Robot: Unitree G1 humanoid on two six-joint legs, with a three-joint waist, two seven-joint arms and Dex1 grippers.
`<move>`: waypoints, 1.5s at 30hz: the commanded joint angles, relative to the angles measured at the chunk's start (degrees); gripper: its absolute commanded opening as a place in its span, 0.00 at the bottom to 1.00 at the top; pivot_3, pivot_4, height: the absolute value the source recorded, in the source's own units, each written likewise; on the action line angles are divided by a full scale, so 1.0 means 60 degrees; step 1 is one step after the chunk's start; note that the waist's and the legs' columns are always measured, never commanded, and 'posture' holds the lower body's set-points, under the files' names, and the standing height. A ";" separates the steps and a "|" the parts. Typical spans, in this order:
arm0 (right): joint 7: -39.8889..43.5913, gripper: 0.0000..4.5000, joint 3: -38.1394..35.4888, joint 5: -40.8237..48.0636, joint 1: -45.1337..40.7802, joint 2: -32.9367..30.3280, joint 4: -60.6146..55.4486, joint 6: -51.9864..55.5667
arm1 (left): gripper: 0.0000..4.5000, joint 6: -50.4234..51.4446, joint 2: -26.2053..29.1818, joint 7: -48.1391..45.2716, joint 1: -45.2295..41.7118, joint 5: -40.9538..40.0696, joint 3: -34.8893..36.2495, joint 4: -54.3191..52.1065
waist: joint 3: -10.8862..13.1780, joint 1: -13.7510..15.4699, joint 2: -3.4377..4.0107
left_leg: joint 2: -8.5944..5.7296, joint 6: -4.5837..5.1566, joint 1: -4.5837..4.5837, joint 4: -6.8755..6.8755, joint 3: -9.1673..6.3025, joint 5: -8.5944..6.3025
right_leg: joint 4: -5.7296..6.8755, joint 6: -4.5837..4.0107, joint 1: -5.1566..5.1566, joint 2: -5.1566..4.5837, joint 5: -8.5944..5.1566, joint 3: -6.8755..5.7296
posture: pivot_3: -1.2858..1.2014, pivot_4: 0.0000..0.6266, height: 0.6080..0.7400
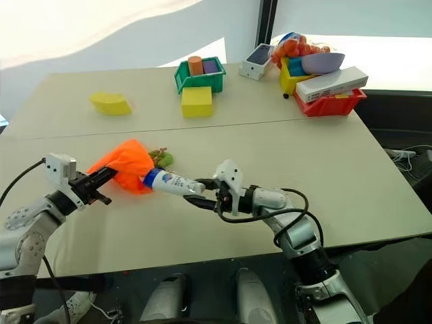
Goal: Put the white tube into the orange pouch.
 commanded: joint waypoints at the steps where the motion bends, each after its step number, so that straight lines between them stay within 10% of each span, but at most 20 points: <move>1: 0.0176 0.44 0.0231 -0.0082 -0.0429 0.0169 0.0124 0.0046 | 0.00 0.0066 0.0242 -0.0276 -0.0199 -0.0201 0.0198 -0.0022 | 0.0000 -0.0002 0.0000 | 0.0000 0.0000 -0.0002 -0.0001 0.0000 0.0000 | -0.0001 0.0003 0.0000 -0.0001 -0.0001 0.0000 | 0.52 0.24 1.00; 45: -0.3374 0.44 0.0901 -0.2771 -0.3241 0.4209 0.3967 -0.0113 | 0.00 0.1856 0.0322 -0.0074 0.0779 -0.0941 -0.0949 -0.3782 | 0.0000 -0.0037 -0.0002 | -0.0001 0.0000 -0.0013 -0.0016 -0.0007 0.0000 | 0.0002 -0.0020 -0.0020 -0.0002 0.0016 -0.0001 | 0.52 0.24 1.00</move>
